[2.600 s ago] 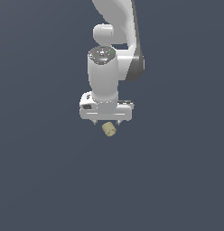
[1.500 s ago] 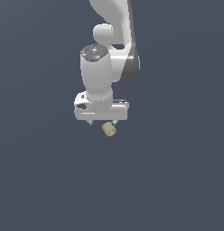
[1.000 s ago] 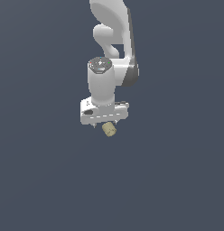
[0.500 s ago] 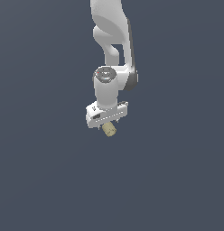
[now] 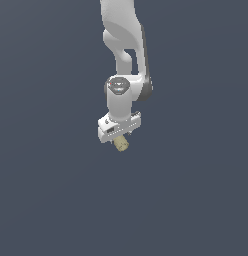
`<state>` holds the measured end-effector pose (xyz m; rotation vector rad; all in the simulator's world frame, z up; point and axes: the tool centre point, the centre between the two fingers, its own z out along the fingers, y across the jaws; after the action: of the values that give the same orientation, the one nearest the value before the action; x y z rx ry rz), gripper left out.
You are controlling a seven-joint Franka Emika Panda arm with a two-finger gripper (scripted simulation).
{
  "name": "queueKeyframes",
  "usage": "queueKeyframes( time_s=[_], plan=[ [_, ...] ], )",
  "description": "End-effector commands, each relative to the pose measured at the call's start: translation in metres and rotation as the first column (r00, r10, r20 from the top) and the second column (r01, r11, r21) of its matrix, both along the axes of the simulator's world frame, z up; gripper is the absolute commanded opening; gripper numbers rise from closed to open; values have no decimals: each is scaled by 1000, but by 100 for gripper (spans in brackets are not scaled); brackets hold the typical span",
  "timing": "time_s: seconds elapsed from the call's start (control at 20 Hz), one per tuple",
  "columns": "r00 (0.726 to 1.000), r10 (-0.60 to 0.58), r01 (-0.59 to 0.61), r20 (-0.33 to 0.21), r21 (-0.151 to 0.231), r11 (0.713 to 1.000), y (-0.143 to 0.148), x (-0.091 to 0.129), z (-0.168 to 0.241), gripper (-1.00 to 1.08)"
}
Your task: Pick up the object and move it to a goal position.
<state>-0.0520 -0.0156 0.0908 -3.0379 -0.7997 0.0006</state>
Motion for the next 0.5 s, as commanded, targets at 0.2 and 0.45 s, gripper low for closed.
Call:
queueKeyframes(
  time_s=[0.2,0.45],
  plan=[
    [1000,1,-1,0,0,1000,0,0,-8,100],
    [1000,4,-4,0,0,1000,0,-1,-32,100]
  ],
)
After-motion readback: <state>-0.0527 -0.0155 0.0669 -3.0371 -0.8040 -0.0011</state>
